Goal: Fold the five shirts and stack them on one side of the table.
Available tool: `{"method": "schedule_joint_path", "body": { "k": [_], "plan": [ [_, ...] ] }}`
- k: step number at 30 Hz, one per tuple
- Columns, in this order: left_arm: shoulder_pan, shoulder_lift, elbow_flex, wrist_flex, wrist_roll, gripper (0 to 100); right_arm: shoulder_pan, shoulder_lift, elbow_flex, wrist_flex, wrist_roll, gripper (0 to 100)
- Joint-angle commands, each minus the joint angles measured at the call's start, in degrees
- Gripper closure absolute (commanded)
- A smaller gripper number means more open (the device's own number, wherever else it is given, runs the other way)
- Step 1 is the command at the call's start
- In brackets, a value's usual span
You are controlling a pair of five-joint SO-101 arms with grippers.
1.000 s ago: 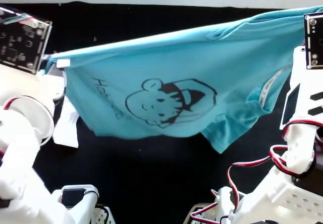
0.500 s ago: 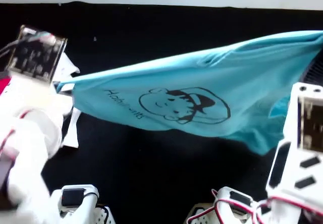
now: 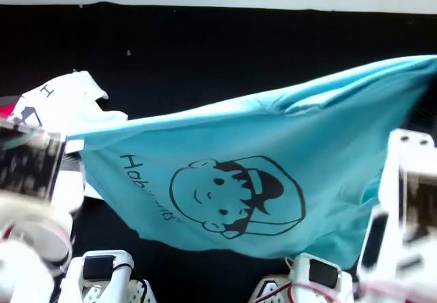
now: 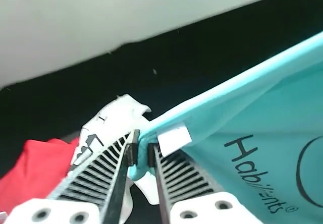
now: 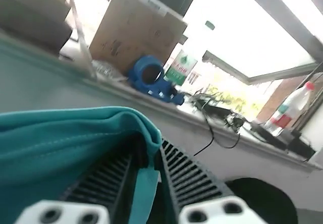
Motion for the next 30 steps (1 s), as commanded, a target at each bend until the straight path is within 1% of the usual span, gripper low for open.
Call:
{"method": "schedule_joint_path", "body": {
  "k": [1, 4, 7, 9, 11, 14, 18, 22, 25, 30],
  "plan": [
    [-0.04, 6.02, 6.37, -4.04, 0.53, 99, -1.19, 3.91, 10.07, -3.74, -0.7, 99.3],
    [0.31, 12.44, 12.79, -10.9, 0.53, 99, -1.19, 6.64, 21.76, -12.7, -0.7, 99.3],
    [0.31, 21.14, 14.64, -18.46, 0.53, 99, -1.19, 10.86, 32.22, -23.69, -0.44, 99.3],
    [0.4, 27.91, 12.7, -21.89, 0.62, 99, -1.1, 14.9, 34.15, -29.58, -0.35, 99.3],
    [1.8, 34.42, 8.13, -22.86, 0.62, 99, -1.01, 19.38, 31.96, -32.22, -0.35, 99.3],
    [3.65, 43.65, -1.54, -22.42, 0.62, 99, -1.01, 26.24, 24.04, -30.99, -0.53, 99.3],
    [4.18, 54.73, -14.37, -18.37, 0.44, 99, -1.1, 34.95, 13.14, -26.24, -0.53, 99.3],
    [4.18, 64.66, -25.01, -14.77, 0.35, 99, -1.89, 44.35, 6.37, -22.29, -0.53, 99.3],
    [4.44, 71.69, -28.53, -12.66, 0.35, 99, -2.95, 50.33, 4.7, -15.78, -0.53, 99.3],
    [4.97, 81.54, -28.79, -8.88, 0.35, 99, -4.35, 58.07, 4.7, -4.35, -0.7, 99.3]
  ]
}}
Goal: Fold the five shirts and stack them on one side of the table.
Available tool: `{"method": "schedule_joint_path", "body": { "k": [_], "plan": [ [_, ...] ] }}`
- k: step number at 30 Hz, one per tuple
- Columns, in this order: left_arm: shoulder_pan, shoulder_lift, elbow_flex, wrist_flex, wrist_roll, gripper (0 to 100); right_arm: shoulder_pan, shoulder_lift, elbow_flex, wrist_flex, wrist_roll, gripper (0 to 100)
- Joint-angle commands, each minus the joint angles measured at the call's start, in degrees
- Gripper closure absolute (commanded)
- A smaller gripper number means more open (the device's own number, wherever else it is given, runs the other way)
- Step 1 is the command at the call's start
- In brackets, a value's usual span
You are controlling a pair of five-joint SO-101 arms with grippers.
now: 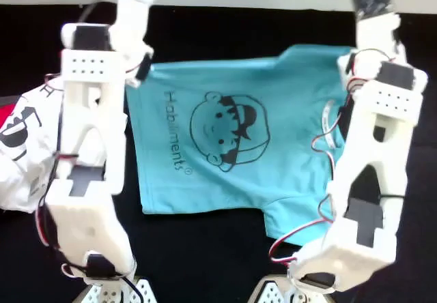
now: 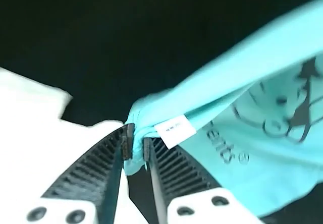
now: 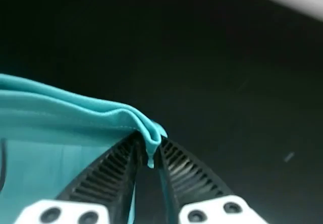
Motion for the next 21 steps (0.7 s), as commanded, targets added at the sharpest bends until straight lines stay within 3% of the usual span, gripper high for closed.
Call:
{"method": "schedule_joint_path", "body": {
  "k": [1, 11, 21],
  "plan": [
    [0.22, 4.35, -2.24, 2.73, 0.35, 99, -0.66, 2.95, -3.12, 6.81, -0.53, 99.3],
    [0.04, 3.03, -0.75, 11.69, 0.35, 99, 1.01, 1.36, -3.12, 19.3, -0.53, 99.3],
    [0.92, -19.65, 30.81, 10.73, -2.9, 99, 2.33, -7.25, -1.27, 34.51, -0.44, 99.3]
  ]
}}
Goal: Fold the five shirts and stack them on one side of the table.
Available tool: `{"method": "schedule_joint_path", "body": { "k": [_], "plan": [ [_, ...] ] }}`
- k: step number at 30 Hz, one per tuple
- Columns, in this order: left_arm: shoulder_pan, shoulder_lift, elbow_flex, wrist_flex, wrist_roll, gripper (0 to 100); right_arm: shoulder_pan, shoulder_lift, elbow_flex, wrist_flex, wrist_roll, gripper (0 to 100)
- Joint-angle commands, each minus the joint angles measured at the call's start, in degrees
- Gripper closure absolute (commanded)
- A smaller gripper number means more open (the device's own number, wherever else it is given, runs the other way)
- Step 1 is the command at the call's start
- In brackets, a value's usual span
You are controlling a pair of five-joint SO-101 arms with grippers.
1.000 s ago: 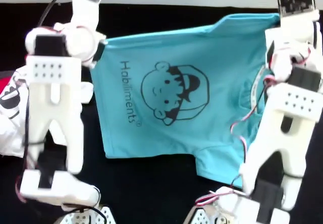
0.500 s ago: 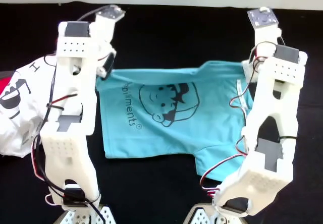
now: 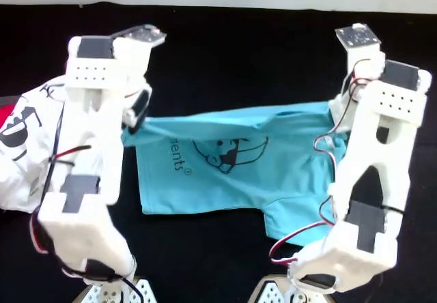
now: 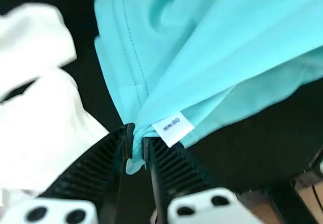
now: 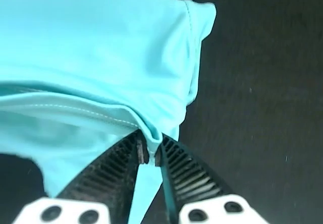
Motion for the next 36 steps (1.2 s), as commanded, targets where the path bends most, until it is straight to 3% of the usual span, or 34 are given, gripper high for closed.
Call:
{"method": "schedule_joint_path", "body": {
  "k": [1, 10, 16, 27, 31, 36],
  "plan": [
    [0.57, -8.92, 11.3, -1.58, -1.67, 99, 1.8, -3.47, 1.54, 3.21, -0.35, 99.3],
    [1.27, -15.78, 33.89, -15.82, -1.58, 99, 10.07, -3.56, 20.7, -4.35, 5.1, 99.3],
    [3.38, -15.96, 42.33, -20.13, -1.58, 99, 11.21, -3.56, 28.35, -5.41, 10.46, 99.3],
    [4.18, -15.96, 44.09, -21.01, -1.67, 99, 11.21, -4.26, 29.93, -5.05, 12.13, 99.3],
    [4.26, -15.96, 44.18, -21.19, -1.67, 99, 10.95, -11.56, 33.63, -5.49, 16.09, 99.3],
    [4.26, -15.96, 43.65, -20.92, -1.67, 99, 10.86, -19.3, 41.54, -13.05, 16.88, 98.8]
  ]
}}
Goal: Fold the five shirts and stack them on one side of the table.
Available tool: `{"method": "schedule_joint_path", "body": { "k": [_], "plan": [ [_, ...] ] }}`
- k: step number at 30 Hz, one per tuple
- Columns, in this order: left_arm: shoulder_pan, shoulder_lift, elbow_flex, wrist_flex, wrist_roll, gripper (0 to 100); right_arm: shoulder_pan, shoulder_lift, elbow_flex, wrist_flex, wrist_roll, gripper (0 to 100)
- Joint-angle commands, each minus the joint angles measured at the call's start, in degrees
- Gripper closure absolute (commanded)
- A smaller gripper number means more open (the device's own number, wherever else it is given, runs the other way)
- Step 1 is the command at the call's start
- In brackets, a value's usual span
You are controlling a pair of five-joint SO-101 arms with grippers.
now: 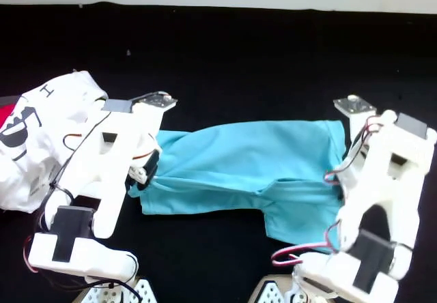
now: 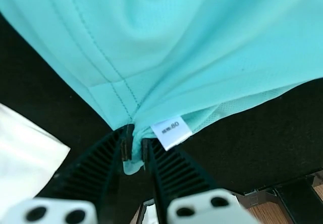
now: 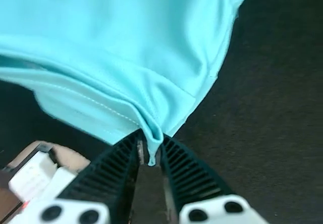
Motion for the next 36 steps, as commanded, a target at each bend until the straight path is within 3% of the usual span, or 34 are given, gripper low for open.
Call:
{"method": "schedule_joint_path", "body": {
  "k": [1, 7, 13, 17, 21, 24, 27, 31, 36],
  "plan": [
    [0.57, -2.51, -0.48, -0.18, -0.53, 99, 0.31, -5.23, 4.44, -4.62, 0.97, 98.1],
    [0.48, -2.59, -1.63, 4.04, -0.53, 97, 0.66, -5.76, 7.25, -4.26, 1.05, 79.8],
    [0.31, -2.59, -7.43, 11.08, -3.78, 84, -0.04, -5.85, 2.07, 1.36, 0.88, 79.8],
    [0.22, -2.59, -14.37, 14.59, -3.78, 83, -0.04, -5.85, -4.7, 2.77, 0.26, 79.8],
    [0.22, -2.59, -25.45, 16.88, -3.6, 83, -1.8, -5.23, -11.03, 1.1, -5.54, 80.0],
    [0.31, -1.89, -29.49, 14.68, -3.34, 85, -6.37, -5.14, -11.56, -2.95, -11.08, 85.1],
    [0.84, 0.22, -27.56, 6.77, -2.55, 100, -13.49, -3.12, -11.47, -6.81, -14.77, 99.8],
    [0.92, 8.22, -27.65, -0.79, 0.44, 99, -19.65, 4.18, -11.82, -12.7, -18.2, 99.1],
    [0.92, 20.53, -35.12, -5.1, 5.8, 99, -20.79, 14.9, -11.82, -21.05, -21.54, 99.3]
  ]
}}
